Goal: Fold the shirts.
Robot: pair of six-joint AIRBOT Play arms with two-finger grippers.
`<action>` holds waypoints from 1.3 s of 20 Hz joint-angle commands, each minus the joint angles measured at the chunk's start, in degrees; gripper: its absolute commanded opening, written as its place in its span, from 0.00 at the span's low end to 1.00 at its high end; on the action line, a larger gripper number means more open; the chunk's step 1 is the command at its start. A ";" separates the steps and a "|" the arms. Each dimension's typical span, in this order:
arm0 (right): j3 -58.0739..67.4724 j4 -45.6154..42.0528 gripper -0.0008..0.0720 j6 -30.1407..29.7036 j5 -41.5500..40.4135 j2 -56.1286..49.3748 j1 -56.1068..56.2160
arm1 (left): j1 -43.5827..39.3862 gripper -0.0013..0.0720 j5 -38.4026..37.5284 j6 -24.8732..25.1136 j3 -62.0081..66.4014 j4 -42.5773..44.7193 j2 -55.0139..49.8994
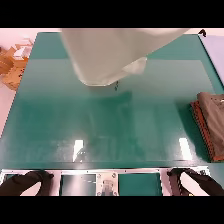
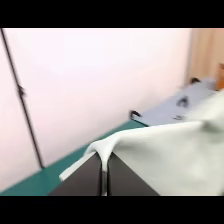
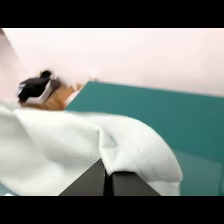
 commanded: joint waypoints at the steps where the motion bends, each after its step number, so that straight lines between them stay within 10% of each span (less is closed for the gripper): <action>1: 0.33 -5.84 0.04 3.41 0.46 7.06 -0.20 | 0.02 0.05 -1.55 -4.98 4.85 12.52 1.16; 10: -30.21 -6.78 0.04 3.37 2.93 7.23 -0.04 | 0.00 0.05 4.63 -3.69 -0.79 8.22 -18.18; 16: -70.90 -5.44 0.04 0.39 -20.50 -1.07 -0.04 | -6.34 0.05 6.54 4.92 -0.79 -6.91 -43.41; 21: -71.67 -0.04 0.04 -8.94 -23.87 -20.15 -0.07 | -11.74 0.05 4.92 2.47 -0.79 -6.88 -54.01; 22: -70.34 -0.04 0.04 -9.33 -23.41 -21.75 -0.09 | -11.30 0.11 3.98 0.57 -0.68 -6.67 -53.59; 24: -67.60 -0.20 0.04 -9.33 -22.05 -22.36 -0.11 | -9.07 0.83 -1.20 -4.17 0.92 -6.62 -51.52; 26: -63.76 -1.60 0.04 -9.29 -20.09 -22.32 -0.57 | -5.05 0.72 -9.35 -8.39 1.95 -6.62 -47.45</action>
